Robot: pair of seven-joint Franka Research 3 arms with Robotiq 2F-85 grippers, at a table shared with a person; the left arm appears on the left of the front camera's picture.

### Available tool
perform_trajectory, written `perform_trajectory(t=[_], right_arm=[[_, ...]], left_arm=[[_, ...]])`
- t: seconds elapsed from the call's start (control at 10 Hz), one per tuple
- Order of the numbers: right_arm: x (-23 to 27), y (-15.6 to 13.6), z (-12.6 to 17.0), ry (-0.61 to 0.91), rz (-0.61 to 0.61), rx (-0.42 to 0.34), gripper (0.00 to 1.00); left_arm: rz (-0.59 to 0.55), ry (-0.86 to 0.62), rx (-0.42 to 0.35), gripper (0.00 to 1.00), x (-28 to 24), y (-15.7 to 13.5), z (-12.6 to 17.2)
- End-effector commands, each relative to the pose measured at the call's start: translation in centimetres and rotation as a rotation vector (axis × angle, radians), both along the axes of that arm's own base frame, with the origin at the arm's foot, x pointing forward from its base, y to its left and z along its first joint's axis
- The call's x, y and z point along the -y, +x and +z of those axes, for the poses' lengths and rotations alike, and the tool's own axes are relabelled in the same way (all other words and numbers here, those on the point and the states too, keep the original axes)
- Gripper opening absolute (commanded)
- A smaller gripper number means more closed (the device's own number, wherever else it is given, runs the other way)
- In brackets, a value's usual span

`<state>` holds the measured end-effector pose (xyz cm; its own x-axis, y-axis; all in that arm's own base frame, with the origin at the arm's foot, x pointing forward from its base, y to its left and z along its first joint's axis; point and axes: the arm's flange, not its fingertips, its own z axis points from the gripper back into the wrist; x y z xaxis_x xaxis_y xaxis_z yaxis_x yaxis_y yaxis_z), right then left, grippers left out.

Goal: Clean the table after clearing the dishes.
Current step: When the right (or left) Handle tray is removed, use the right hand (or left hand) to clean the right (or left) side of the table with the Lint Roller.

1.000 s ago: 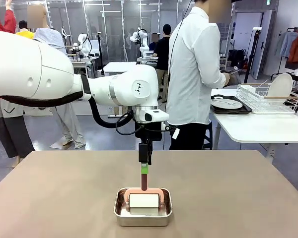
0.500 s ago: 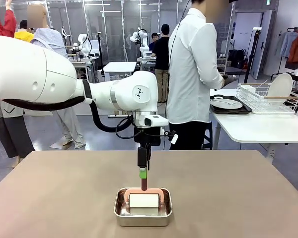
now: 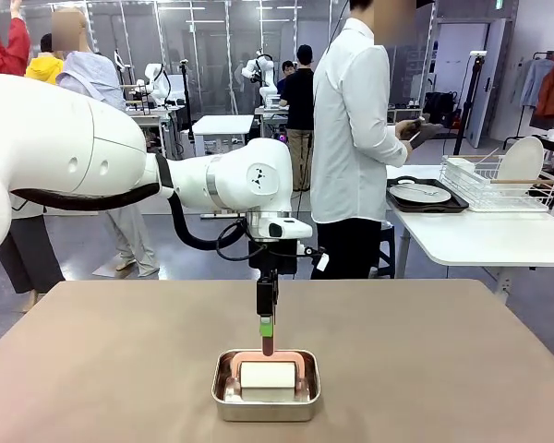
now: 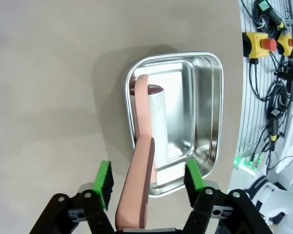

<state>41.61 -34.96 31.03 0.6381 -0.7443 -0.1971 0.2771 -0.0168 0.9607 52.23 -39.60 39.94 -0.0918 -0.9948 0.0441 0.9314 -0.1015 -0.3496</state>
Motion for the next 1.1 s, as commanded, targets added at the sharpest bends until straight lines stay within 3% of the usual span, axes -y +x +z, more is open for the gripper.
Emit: perform_trajectory(t=[0.0,0.5,0.8,0.9,1.0], right_arm=[[-0.3,-0.2,0.3,-0.014,-0.005,-0.007,1.00],[-0.3,-0.2,0.3,-0.014,-0.005,-0.007,1.00],[-0.3,-0.2,0.3,-0.014,-0.005,-0.007,1.00],[-0.3,-0.2,0.3,-0.014,-0.005,-0.007,1.00],[-0.3,-0.2,0.3,-0.014,-0.005,-0.007,1.00]], left_arm=[[0.016,0.010,-0.033,0.54,0.4,-0.2,0.5],[0.038,0.008,-0.052,0.03,0.1,0.0,0.9],[0.070,0.022,-0.045,0.00,-0.7,-0.2,3.2],[0.153,0.044,-0.003,0.08,-2.0,-0.4,6.0],[0.304,0.065,0.083,0.08,-4.5,-0.8,9.6]])
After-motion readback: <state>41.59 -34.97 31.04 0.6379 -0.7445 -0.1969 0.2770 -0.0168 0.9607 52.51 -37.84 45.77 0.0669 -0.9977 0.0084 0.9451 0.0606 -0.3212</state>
